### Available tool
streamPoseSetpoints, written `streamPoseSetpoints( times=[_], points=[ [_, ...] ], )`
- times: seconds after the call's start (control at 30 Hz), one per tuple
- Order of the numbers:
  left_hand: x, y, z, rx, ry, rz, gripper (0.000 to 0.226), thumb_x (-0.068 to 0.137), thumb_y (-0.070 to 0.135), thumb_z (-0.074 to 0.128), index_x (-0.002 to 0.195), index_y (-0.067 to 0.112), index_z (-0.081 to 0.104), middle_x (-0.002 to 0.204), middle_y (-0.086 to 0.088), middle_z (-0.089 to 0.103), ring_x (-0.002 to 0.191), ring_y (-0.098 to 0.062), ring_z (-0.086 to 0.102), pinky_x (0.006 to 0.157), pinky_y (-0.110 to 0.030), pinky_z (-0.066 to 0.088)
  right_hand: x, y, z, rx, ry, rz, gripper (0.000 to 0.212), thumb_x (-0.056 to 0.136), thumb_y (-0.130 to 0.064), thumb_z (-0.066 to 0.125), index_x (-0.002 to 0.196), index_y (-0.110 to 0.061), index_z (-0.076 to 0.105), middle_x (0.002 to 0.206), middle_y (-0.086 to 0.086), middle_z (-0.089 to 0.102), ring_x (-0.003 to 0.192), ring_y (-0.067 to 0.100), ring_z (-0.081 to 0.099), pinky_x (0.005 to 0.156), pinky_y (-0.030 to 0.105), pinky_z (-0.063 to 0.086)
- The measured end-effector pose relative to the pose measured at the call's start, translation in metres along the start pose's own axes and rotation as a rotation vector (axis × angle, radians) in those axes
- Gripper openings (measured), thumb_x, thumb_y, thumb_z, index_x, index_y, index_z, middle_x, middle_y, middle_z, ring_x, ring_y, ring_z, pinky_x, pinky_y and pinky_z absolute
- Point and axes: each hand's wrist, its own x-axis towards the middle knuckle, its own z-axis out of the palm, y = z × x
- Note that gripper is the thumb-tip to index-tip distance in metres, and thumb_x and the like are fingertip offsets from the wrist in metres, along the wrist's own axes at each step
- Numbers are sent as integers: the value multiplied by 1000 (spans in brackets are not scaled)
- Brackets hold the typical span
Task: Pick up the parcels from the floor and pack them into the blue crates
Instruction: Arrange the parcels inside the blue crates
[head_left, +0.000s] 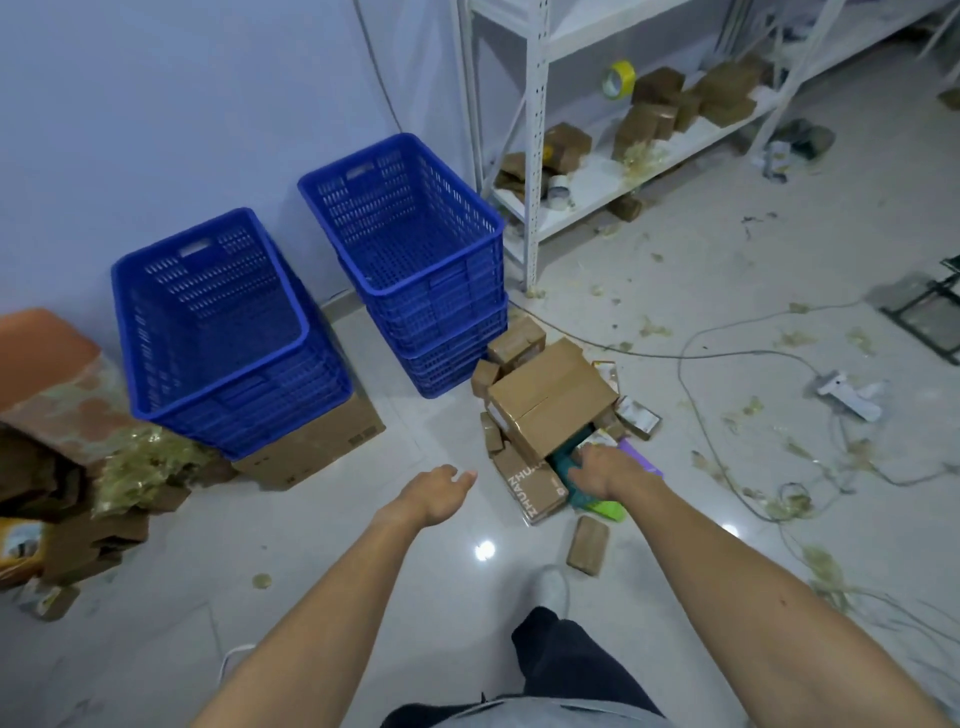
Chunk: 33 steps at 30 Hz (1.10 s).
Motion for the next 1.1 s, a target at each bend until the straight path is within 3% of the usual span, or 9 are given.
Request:
streamPoseSetpoints(
  times=[0.17, 0.3, 0.43, 0.57, 0.7, 0.83, 0.97, 1.1],
  points=[
    [50, 37, -18, 33, -63, -19, 68, 101, 53, 42, 156, 15, 29, 159, -8, 33, 144, -27, 35, 117, -39, 29, 54, 16, -49, 16, 27, 21, 56, 91, -45, 45, 135, -10, 49, 138, 16, 52, 120, 34, 53, 97, 39, 46],
    [86, 51, -26, 51, -137, -31, 69, 99, 50, 46, 156, 17, 28, 160, -6, 31, 143, -27, 35, 116, -37, 31, 93, 21, -73, 25, -9, 35, 69, 89, -48, 50, 146, -10, 36, 145, 16, 44, 123, 33, 51, 100, 40, 45],
    [132, 59, -33, 31, -173, -46, 69, 99, 50, 45, 156, 15, 28, 160, -6, 31, 143, -26, 35, 116, -36, 30, 133, 17, -90, 3, -8, 72, 62, 90, -47, 44, 140, -10, 41, 135, 15, 55, 117, 32, 54, 98, 42, 46],
    [185, 63, -39, -14, -228, -49, 70, 99, 52, 42, 157, 17, 25, 160, -6, 31, 143, -27, 35, 117, -37, 29, 197, 30, -81, 52, -9, 129, 75, 73, -59, 41, 134, -15, 46, 127, 16, 57, 110, 33, 56, 92, 45, 50],
    [245, 61, -44, -60, -269, -39, 65, 101, 49, 41, 156, 17, 26, 157, -6, 36, 141, -26, 37, 109, -30, 31, 238, 29, -76, 82, -17, 200, 67, 83, -54, 52, 137, -16, 45, 132, 11, 56, 114, 30, 57, 94, 42, 50],
    [309, 63, -40, -151, -256, -70, 62, 102, 46, 42, 154, 15, 30, 157, -5, 35, 140, -26, 37, 102, -28, 36, 299, 32, -65, 98, -13, 200, 78, 76, -71, 46, 135, -19, 47, 132, 7, 55, 114, 27, 57, 94, 43, 49],
    [367, 57, -9, -249, -234, -154, 65, 100, 50, 45, 152, 13, 33, 155, -6, 37, 138, -27, 40, 102, -30, 38, 360, 39, -53, 32, -14, 201, 71, 88, -64, 52, 136, -13, 45, 134, 9, 53, 119, 29, 54, 95, 39, 47],
    [417, 52, 39, -386, -217, -214, 57, 101, 44, 50, 147, 11, 41, 148, -10, 46, 134, -28, 45, 98, -29, 37, 437, 65, -30, -17, -14, 154, 81, 87, -67, 55, 142, -10, 40, 144, 11, 46, 128, 29, 49, 98, 39, 44]
  ],
)
